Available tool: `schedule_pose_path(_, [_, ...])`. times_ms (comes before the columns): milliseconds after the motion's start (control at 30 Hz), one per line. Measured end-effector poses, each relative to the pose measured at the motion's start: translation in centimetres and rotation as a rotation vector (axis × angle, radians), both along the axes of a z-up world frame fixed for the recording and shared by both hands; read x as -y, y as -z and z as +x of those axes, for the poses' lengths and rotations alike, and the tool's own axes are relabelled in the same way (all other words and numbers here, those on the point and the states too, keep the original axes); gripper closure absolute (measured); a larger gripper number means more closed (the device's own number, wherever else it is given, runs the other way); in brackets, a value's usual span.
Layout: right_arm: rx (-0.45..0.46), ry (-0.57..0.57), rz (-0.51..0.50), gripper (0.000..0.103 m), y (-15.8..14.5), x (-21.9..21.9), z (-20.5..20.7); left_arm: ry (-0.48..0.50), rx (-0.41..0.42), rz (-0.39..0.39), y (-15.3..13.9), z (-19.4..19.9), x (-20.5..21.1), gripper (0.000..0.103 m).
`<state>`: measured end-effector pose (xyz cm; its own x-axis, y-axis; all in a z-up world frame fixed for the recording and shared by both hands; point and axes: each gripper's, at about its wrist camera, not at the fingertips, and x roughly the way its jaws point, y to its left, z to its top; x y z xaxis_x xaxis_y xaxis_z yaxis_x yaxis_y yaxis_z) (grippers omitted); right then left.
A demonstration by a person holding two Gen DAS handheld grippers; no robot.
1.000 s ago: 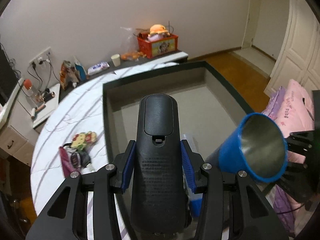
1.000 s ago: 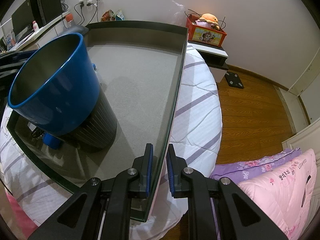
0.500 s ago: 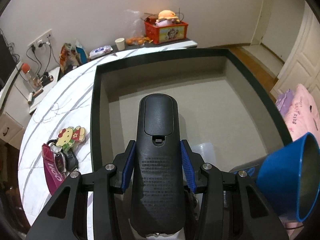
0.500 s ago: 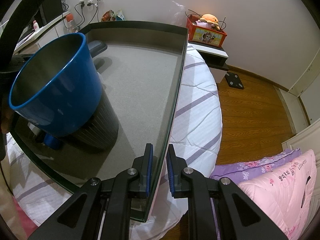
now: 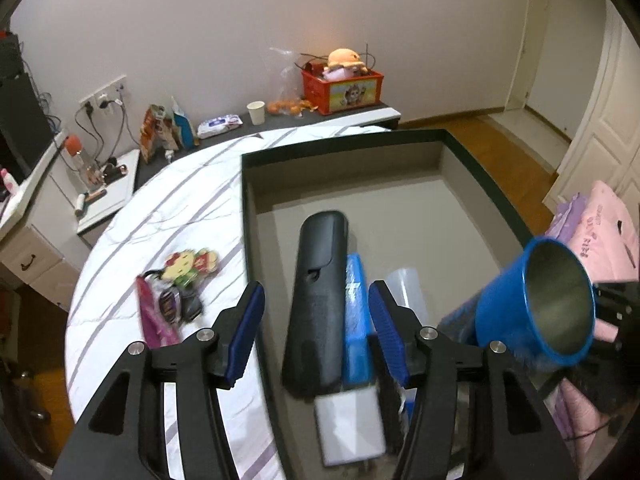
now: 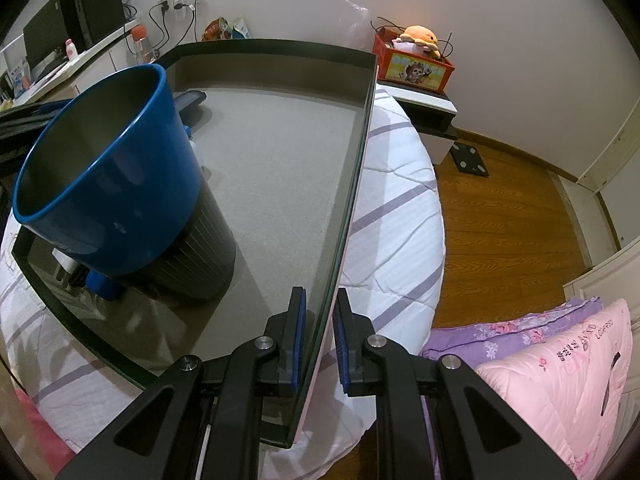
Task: Organize rigid objects
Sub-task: 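Carry the remote into the pink tray and open the left tool, then move the left tool to the keychain with pink strap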
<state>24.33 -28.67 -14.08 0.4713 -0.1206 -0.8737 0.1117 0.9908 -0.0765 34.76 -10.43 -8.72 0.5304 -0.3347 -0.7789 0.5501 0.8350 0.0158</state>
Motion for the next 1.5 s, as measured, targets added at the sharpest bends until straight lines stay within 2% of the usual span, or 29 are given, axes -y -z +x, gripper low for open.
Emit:
schedule_pose_path(300, [-0.005, 0.005, -0.009, 0.088, 0.0, -0.1, 0.1, -0.041, 0.008, 0.012, 0.2, -2.5, -4.0, 0.046])
schedule_pose_path(400, [-0.008, 0.006, -0.014, 0.088, 0.0, -0.2, 0.2, -0.054, 0.008, 0.011, 0.2, -2.9, -5.1, 0.043])
schedule_pose_path(633, [-0.011, 0.006, -0.017, 0.088, 0.0, -0.2, 0.2, -0.066, 0.005, 0.009, 0.6, -3.9, -6.5, 0.041])
schedule_pose_path(733, [-0.01, 0.007, -0.016, 0.088, 0.1, -0.1, 0.2, -0.061, 0.004, -0.003, 0.7, -4.4, -7.3, 0.032])
schedule_pose_path(900, [-0.011, 0.006, -0.017, 0.088, 0.1, -0.2, 0.2, -0.09, 0.021, -0.019, 0.4, -4.7, -9.6, 0.028])
schedule_pose_path(933, [-0.011, 0.006, -0.019, 0.088, 0.1, -0.1, 0.2, -0.098, 0.023, -0.027, 0.3, -4.7, -10.1, 0.022])
schedule_pose_path(967, [-0.011, 0.005, -0.019, 0.088, 0.1, -0.1, 0.2, -0.11, 0.028, -0.033, 0.3, -4.7, -10.7, 0.015])
schedule_pose_path(1033, [-0.011, 0.006, -0.017, 0.088, 0.1, -0.1, 0.2, -0.149, 0.042, -0.039, 0.3, -4.3, -12.2, 0.011])
schedule_pose_path(1267, [-0.011, 0.007, -0.017, 0.088, 0.1, -0.1, 0.2, -0.257, 0.013, -0.051, 2.4, -1.3, -15.6, 0.009])
schedule_pose_path(1500, [-0.011, 0.01, -0.021, 0.088, 0.2, -0.1, 0.1, -0.248, -0.032, -0.083, 4.3, 1.9, -14.1, 0.009])
